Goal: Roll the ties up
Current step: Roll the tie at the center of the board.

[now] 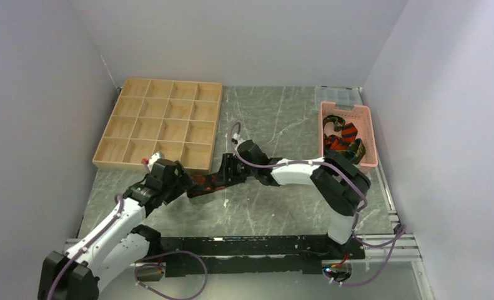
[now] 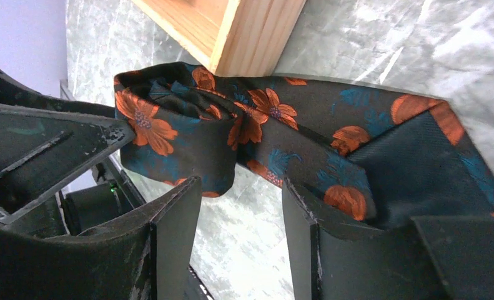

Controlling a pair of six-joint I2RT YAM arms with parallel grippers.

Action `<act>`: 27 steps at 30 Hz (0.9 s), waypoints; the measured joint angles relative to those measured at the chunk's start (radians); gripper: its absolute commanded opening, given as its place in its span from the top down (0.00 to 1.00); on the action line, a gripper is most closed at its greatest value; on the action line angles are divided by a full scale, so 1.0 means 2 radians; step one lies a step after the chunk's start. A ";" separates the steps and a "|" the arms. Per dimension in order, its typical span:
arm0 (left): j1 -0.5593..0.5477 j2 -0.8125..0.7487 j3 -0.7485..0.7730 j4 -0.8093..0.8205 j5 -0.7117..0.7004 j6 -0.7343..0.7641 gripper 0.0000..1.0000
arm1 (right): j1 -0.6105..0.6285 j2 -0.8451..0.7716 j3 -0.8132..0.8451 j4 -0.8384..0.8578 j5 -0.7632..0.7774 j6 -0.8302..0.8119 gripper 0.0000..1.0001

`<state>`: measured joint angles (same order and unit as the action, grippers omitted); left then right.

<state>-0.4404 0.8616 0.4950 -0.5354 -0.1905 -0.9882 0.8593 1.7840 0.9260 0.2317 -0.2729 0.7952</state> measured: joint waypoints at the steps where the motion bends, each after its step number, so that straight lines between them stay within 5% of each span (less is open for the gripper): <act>1: 0.016 -0.013 -0.014 0.008 0.013 -0.001 0.14 | 0.000 0.008 0.004 0.001 -0.006 0.002 0.44; 11: 0.117 -0.052 -0.087 0.094 0.128 -0.001 0.15 | 0.004 0.064 0.046 0.005 -0.053 0.024 0.42; 19: 0.139 -0.095 -0.103 0.097 0.148 -0.001 0.14 | 0.010 0.091 0.079 0.012 -0.064 0.030 0.44; 27: 0.140 -0.172 -0.111 0.064 0.136 -0.001 0.13 | 0.016 0.134 0.104 0.035 -0.080 0.047 0.56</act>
<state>-0.1612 0.5167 0.2729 -0.4080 0.0814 -0.9901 0.8921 2.0518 1.1332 0.3008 -0.4335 0.8883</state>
